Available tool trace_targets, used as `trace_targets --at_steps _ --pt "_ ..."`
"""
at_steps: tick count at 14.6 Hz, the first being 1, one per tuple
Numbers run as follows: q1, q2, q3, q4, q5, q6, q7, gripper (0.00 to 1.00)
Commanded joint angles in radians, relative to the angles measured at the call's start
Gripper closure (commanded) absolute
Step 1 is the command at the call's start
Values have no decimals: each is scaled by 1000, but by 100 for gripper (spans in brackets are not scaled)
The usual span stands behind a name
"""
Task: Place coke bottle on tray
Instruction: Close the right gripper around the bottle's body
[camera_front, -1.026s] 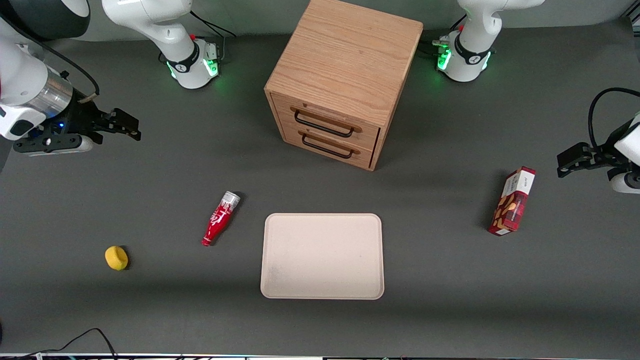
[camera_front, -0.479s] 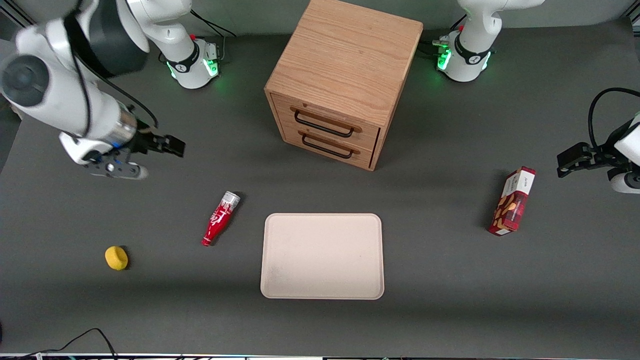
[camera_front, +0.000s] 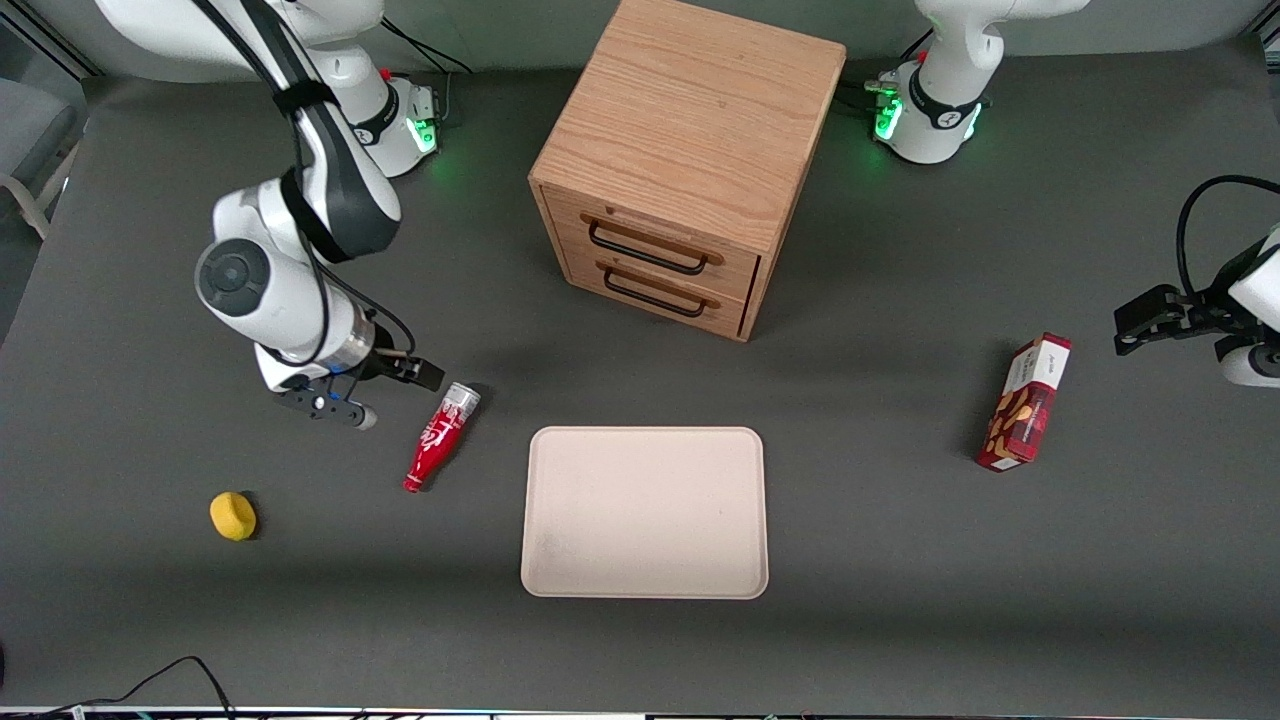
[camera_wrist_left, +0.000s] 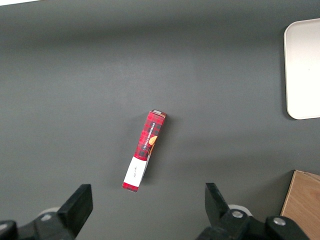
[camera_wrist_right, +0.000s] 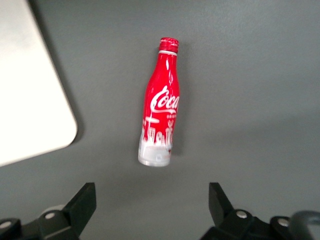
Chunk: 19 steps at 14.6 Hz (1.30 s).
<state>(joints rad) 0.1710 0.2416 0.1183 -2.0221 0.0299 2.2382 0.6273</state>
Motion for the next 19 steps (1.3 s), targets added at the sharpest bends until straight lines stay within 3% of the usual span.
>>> trace_targets --at_steps 1,7,13,14,15,16,17,19 --pt "-5 82 8 -7 -62 122 101 0" --pt "-5 237 8 -17 -186 310 215 0" --pt "-8 280 -2 -1 -192 337 223 2" --pt "-7 283 -2 0 -192 337 223 11" --pt "-7 283 -2 0 -192 337 223 33" --pt "-8 283 -2 0 -192 337 223 84" --pt "-8 283 -2 0 -194 337 223 100" --pt "-7 280 -2 0 -194 337 230 100"
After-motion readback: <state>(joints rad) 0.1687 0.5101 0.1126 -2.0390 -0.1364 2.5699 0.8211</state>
